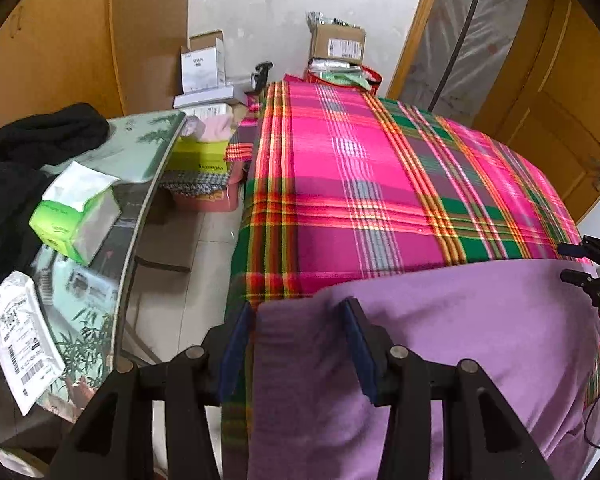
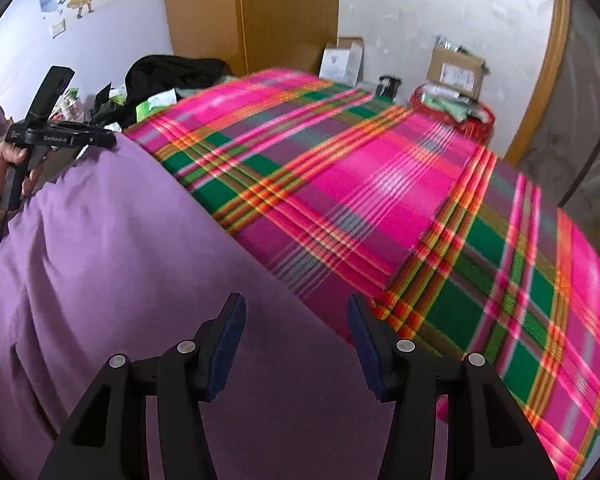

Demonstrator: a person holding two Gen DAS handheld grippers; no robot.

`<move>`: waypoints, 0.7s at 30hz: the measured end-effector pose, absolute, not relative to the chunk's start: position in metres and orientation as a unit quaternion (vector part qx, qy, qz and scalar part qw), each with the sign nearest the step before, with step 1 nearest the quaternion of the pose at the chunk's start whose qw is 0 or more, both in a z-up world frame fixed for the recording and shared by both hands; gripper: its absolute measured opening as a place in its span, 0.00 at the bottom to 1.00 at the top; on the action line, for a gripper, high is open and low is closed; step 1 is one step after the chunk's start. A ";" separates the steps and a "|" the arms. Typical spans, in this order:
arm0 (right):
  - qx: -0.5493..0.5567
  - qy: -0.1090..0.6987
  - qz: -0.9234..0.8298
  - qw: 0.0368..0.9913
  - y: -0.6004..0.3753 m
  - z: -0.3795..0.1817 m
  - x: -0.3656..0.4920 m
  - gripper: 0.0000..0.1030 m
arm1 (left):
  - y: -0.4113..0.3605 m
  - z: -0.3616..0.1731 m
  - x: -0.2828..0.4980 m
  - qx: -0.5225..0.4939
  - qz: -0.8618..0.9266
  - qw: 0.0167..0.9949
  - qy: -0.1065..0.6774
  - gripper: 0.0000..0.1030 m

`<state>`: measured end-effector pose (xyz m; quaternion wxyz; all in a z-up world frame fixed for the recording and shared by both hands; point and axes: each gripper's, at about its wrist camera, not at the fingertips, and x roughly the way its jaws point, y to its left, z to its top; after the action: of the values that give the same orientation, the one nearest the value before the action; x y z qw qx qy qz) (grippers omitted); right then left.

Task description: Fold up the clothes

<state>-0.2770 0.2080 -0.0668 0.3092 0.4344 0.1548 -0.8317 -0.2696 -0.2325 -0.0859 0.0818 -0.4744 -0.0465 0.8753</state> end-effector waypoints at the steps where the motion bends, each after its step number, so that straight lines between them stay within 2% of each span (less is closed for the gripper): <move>1: 0.434 0.155 -0.829 0.317 0.209 -0.068 -0.279 0.53 | -0.232 -0.086 -0.271 -0.473 0.876 0.085 -0.044 0.47; 3: 0.436 0.154 -0.823 0.329 0.210 -0.069 -0.280 0.52 | -0.231 -0.086 -0.274 -0.472 0.876 0.092 -0.039 0.47; 7: 0.443 0.160 -0.815 0.337 0.212 -0.068 -0.279 0.31 | -0.228 -0.086 -0.276 -0.469 0.877 0.101 -0.024 0.42; 9: 0.443 0.161 -0.816 0.335 0.212 -0.067 -0.277 0.22 | -0.226 -0.086 -0.273 -0.464 0.880 0.101 -0.014 0.36; 11: 0.445 0.162 -0.815 0.334 0.211 -0.067 -0.275 0.08 | -0.224 -0.086 -0.271 -0.459 0.883 0.100 -0.004 0.27; 17: 0.433 0.190 -0.821 0.320 0.202 -0.056 -0.261 0.04 | -0.224 -0.078 -0.264 -0.443 0.891 0.102 -0.005 0.25; 21: 0.410 0.189 -0.835 0.316 0.205 -0.032 -0.243 0.04 | -0.225 -0.049 -0.243 -0.404 0.909 0.107 -0.012 0.25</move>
<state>-0.2430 0.2045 -0.0317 0.3157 0.4103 0.1887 -0.8345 -0.2435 -0.2252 -0.0493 0.1073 -0.4037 -0.0125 0.9085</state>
